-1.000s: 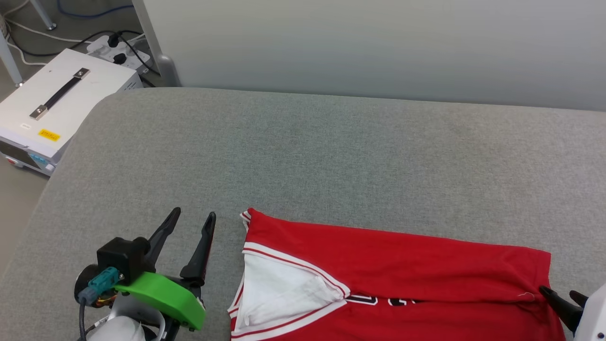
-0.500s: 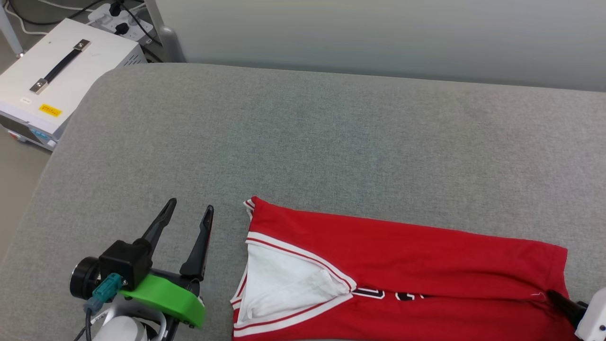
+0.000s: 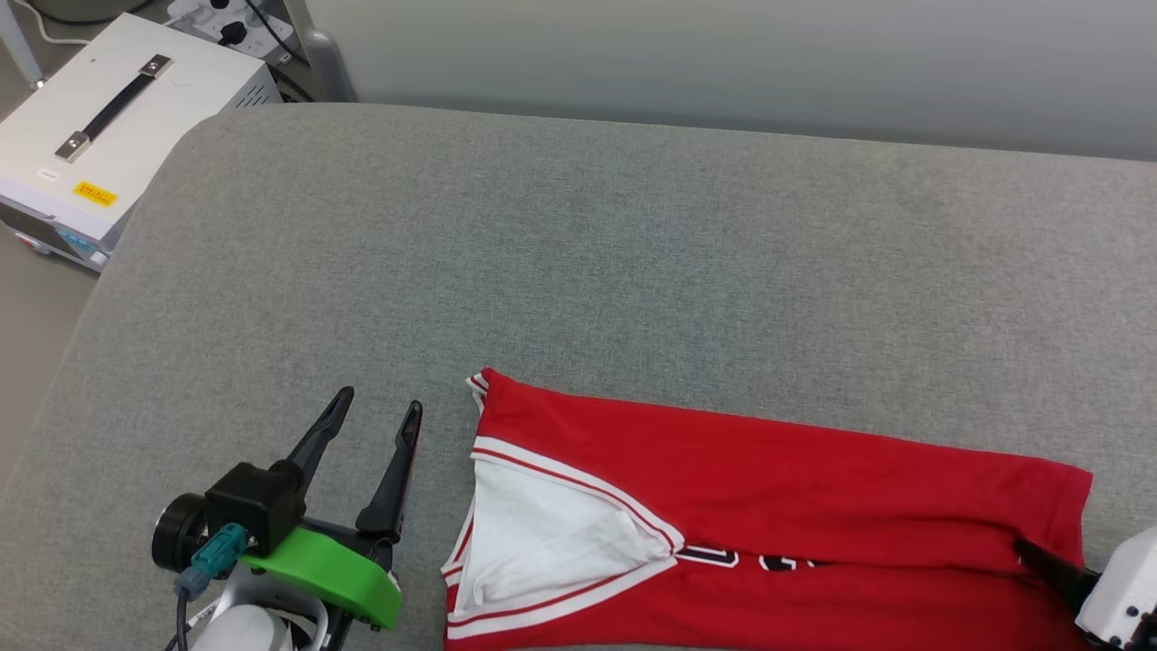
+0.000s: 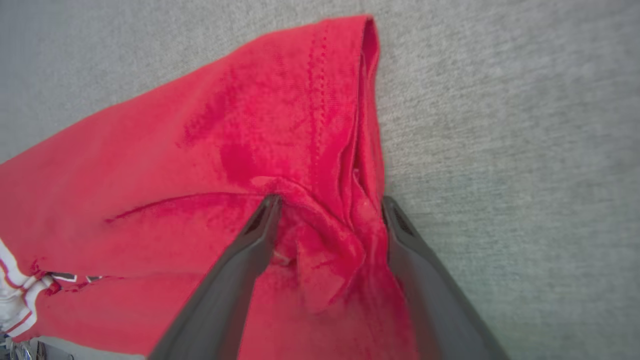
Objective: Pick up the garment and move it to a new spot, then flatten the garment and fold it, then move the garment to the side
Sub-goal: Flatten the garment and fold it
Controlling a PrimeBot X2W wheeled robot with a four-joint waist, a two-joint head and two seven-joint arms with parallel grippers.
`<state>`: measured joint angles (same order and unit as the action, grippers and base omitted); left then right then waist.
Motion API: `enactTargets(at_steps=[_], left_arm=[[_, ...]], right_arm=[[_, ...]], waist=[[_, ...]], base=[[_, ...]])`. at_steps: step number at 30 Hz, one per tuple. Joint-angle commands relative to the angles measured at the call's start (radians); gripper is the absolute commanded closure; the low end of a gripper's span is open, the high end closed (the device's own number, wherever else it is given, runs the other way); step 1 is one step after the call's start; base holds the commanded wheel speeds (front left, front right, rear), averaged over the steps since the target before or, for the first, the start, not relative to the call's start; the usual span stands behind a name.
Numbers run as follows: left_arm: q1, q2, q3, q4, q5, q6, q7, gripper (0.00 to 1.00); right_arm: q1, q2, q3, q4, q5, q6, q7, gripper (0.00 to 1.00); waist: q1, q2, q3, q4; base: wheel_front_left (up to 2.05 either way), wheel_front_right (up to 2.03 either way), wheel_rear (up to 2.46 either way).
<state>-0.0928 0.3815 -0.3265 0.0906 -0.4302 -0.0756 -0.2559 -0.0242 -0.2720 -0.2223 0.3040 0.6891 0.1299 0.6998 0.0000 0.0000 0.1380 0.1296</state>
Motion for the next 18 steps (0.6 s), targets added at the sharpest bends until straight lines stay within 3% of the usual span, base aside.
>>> enactTargets(at_steps=[1,8,9,10,11,18], left_arm=[[0.008,-0.007,0.006,0.006,0.008,-0.008,-0.006,0.0],[0.009,-0.026,0.025,0.023,0.012,-0.026,-0.006,0.0],[0.008,-0.027,0.026,0.026,0.013,-0.028,-0.006,0.0],[0.008,-0.028,0.028,0.029,0.014,-0.03,-0.006,0.0],[0.008,-0.03,0.029,0.032,0.015,-0.033,-0.006,0.0],[0.015,-0.041,0.033,0.046,0.021,-0.042,-0.006,0.0]], right_arm=[[0.009,0.046,0.041,0.03,0.016,0.001,0.019,0.0],[0.009,0.04,0.094,0.033,0.043,0.001,0.007,0.0],[0.009,0.037,0.099,0.036,0.043,0.001,0.002,0.52],[0.008,0.034,0.102,0.038,0.042,0.001,-0.004,0.71],[0.008,0.028,0.106,0.041,0.038,0.001,-0.016,1.0],[0.002,-0.006,0.102,0.059,0.028,0.001,-0.123,1.0]], waist=[[0.0,0.0,-0.002,-0.002],[0.0,0.0,-0.009,-0.005],[0.0,0.0,-0.01,-0.006],[0.0,0.0,-0.01,-0.006],[0.0,0.0,-0.011,-0.005],[0.0,0.0,-0.027,-0.004]], base=[[0.0,0.0,0.0],[0.0,0.0,0.0],[0.0,0.0,0.0],[0.0,0.0,0.0],[0.0,0.0,0.0],[0.0,0.0,0.0]])
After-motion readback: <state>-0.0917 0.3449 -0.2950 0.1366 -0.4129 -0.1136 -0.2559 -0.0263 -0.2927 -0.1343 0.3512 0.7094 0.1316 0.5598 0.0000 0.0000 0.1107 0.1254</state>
